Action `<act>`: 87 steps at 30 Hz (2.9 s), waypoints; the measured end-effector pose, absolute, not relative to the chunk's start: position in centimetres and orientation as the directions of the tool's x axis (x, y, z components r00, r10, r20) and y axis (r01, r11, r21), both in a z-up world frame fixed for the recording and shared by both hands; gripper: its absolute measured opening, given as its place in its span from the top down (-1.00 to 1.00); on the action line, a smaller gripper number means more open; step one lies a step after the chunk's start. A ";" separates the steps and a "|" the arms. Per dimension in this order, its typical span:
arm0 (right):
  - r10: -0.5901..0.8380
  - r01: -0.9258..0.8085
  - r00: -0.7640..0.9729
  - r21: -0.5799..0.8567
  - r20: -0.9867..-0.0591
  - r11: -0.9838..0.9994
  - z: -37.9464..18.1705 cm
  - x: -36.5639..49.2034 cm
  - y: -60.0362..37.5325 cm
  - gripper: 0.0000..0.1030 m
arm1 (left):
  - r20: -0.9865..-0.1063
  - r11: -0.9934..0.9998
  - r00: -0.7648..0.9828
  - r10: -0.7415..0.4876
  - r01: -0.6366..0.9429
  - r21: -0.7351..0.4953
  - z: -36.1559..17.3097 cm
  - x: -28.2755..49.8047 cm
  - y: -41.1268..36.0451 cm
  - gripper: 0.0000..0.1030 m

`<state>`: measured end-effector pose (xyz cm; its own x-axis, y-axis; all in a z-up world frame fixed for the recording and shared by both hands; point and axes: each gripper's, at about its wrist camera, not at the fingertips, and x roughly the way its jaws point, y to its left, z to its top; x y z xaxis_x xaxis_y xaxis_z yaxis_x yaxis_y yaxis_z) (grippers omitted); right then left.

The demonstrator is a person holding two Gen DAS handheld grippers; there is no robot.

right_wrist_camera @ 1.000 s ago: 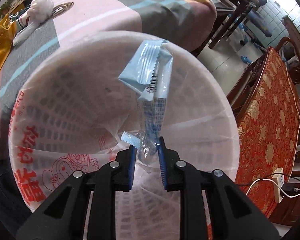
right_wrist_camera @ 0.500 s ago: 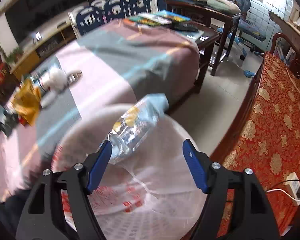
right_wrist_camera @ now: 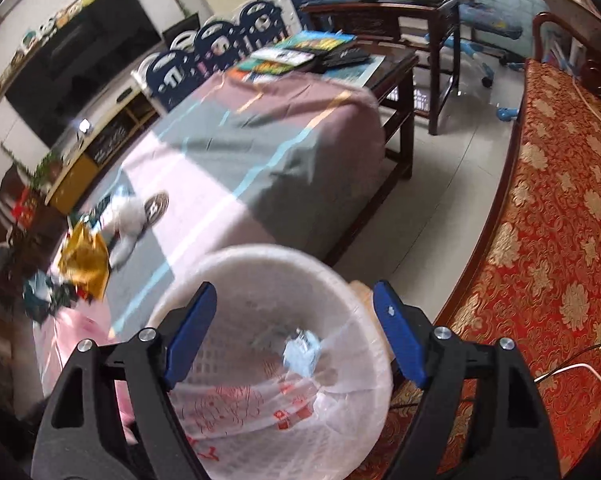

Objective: Collect trash
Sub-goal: 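Drop the clear bag into the wastebasket with the right tool while the left drops the pink bag, then grasp the yellow chip bag with the right tool while the left grasps the green wrapper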

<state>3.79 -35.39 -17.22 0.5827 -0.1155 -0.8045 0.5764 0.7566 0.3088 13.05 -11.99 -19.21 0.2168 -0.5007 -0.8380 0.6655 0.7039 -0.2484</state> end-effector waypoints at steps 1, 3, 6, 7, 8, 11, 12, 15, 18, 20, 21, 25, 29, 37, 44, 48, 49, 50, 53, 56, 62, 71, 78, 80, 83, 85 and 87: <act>-0.129 0.579 0.584 0.301 -0.801 0.758 -16.7 3.9 -35.6 -0.54 | -0.847 0.679 0.203 -0.491 0.699 -0.225 -19.7 12.6 -13.5 0.25; -0.132 0.573 0.587 0.294 -0.799 0.765 -16.2 4.1 -35.8 -0.54 | -0.862 0.648 0.203 -0.465 0.741 -0.175 -20.7 11.8 -15.3 -0.60; -0.131 0.567 0.595 0.298 -0.793 0.768 -15.8 4.2 -35.5 -0.54 | -0.871 0.651 0.250 -0.423 0.753 -0.100 -21.4 11.3 -15.4 -0.77; -0.129 0.564 0.596 0.299 -0.792 0.770 -15.9 4.4 -35.3 -0.54 | -0.873 0.662 0.260 -0.414 0.744 -0.092 -21.5 11.5 -14.9 -0.77; -0.128 0.561 0.596 0.297 -0.792 0.773 -16.0 4.6 -35.0 -0.54 | -0.869 0.682 0.276 -0.410 0.725 -0.092 -21.4 11.8 -14.1 -0.78; -0.121 0.544 0.593 0.286 -0.796 0.789 -16.2 5.4 -33.7 -0.54 | -0.856 0.776 0.342 -0.388 0.623 -0.103 -20.9 13.6 -10.5 -0.81; -0.122 0.538 0.594 0.281 -0.795 0.795 -16.2 5.7 -33.2 -0.54 | -0.851 0.809 0.373 -0.370 0.580 -0.098 -20.7 14.4 -9.2 -0.81; -0.148 0.506 0.605 0.234 -0.783 0.830 -15.9 6.9 -30.8 -0.55 | -0.828 0.907 0.496 -0.263 0.420 -0.036 -19.7 16.6 -4.6 -0.81; -0.217 0.465 0.627 0.135 -0.748 0.875 -14.8 8.2 -27.7 -0.63 | -0.785 0.968 0.604 -0.138 0.250 0.022 -18.4 18.8 0.7 -0.83; -0.236 0.416 0.662 0.088 -0.711 0.905 -14.2 9.2 -25.2 -0.88 | -0.756 0.988 0.652 -0.061 0.149 0.049 -17.8 20.1 4.1 -0.85; -0.228 0.396 0.677 0.084 -0.700 0.914 -14.1 9.5 -24.3 -0.93 | -0.744 0.993 0.668 -0.021 0.102 0.063 -17.6 20.7 5.8 -0.86; -0.182 0.331 0.765 0.134 -0.618 0.934 -14.1 10.2 -21.1 -0.93 | -0.727 0.996 0.683 0.077 -0.024 0.083 -17.4 23.5 11.6 -0.88; -0.069 0.261 0.702 0.166 -0.709 0.951 -15.8 13.9 -17.8 -0.93 | -0.717 0.988 0.683 0.142 -0.139 0.063 -18.3 26.5 16.2 -0.88; -0.072 0.199 0.583 0.057 -0.810 0.978 -19.9 22.0 -10.8 -0.93 | -0.701 0.977 0.693 0.168 -0.209 0.028 -19.2 27.1 20.8 -0.88; -0.094 0.199 0.578 0.028 -0.811 0.980 -21.8 29.1 -6.3 -0.93 | -0.718 0.962 0.678 0.159 -0.269 -0.041 -19.5 27.2 23.7 -0.89; -0.134 0.196 0.581 -0.021 -0.803 0.980 -22.4 33.9 -4.4 -0.93 | -0.722 0.957 0.671 0.166 -0.287 -0.047 -19.6 27.2 24.2 -0.89; -0.135 0.190 0.581 -0.028 -0.803 0.981 -22.6 35.0 -3.8 -0.93 | -0.720 0.957 0.671 0.174 -0.286 -0.036 -19.6 27.2 24.1 -0.89; -0.133 0.179 0.575 -0.035 -0.807 0.983 -22.8 35.9 -3.4 -0.93 | -0.719 0.958 0.672 0.177 -0.284 -0.029 -19.6 27.1 24.2 -0.89; -0.113 0.147 0.544 -0.039 -0.832 0.988 -24.0 37.6 -2.6 -0.66 | -0.718 0.956 0.669 0.191 -0.292 -0.018 -19.7 27.2 24.6 -0.89; -0.047 0.101 0.510 0.006 -0.859 0.995 -24.9 37.5 -2.4 0.15 | -0.726 0.944 0.658 0.199 -0.329 -0.039 -19.8 27.1 25.9 -0.89; 0.047 -0.033 0.530 0.034 -0.847 0.999 -23.6 33.4 -1.8 0.58 | -0.745 0.901 0.647 0.159 -0.404 -0.158 -20.3 26.9 28.3 -0.89; 0.297 -0.301 0.456 0.169 -0.839 0.938 -21.6 27.1 0.2 -0.37 | -0.763 0.907 0.632 0.139 -0.391 -0.159 -20.8 27.3 27.2 -0.89; 0.450 -0.262 0.497 0.366 -0.742 0.893 -19.3 25.5 -3.0 -0.52 | -0.777 0.906 0.619 0.117 -0.387 -0.172 -21.2 27.7 27.1 -0.89; 0.409 -0.208 0.561 0.356 -0.720 0.911 -18.6 25.9 -4.6 -0.52 | -0.782 0.911 0.614 0.111 -0.378 -0.168 -21.4 27.8 26.7 -0.89; 0.306 -0.122 0.620 0.297 -0.722 0.947 -18.5 27.6 -5.9 -0.79 | -0.782 0.923 0.613 0.113 -0.356 -0.145 -21.4 28.0 25.9 -0.89; 0.239 -0.083 0.629 0.242 -0.739 0.967 -19.3 29.2 -6.1 -0.84 | -0.780 0.927 0.616 0.114 -0.348 -0.138 -21.4 28.1 25.6 -0.89; 0.225 -0.092 0.599 0.212 -0.768 0.973 -20.4 31.1 -5.5 -0.84 | -0.780 0.930 0.617 0.103 -0.337 -0.144 -21.4 28.5 25.4 -0.89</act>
<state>31.12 -5.47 -20.38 0.5994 0.2247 -0.7682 -0.0924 0.9728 0.2124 28.48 25.39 -21.43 0.6175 0.1026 -0.7799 -0.3369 0.9304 -0.1442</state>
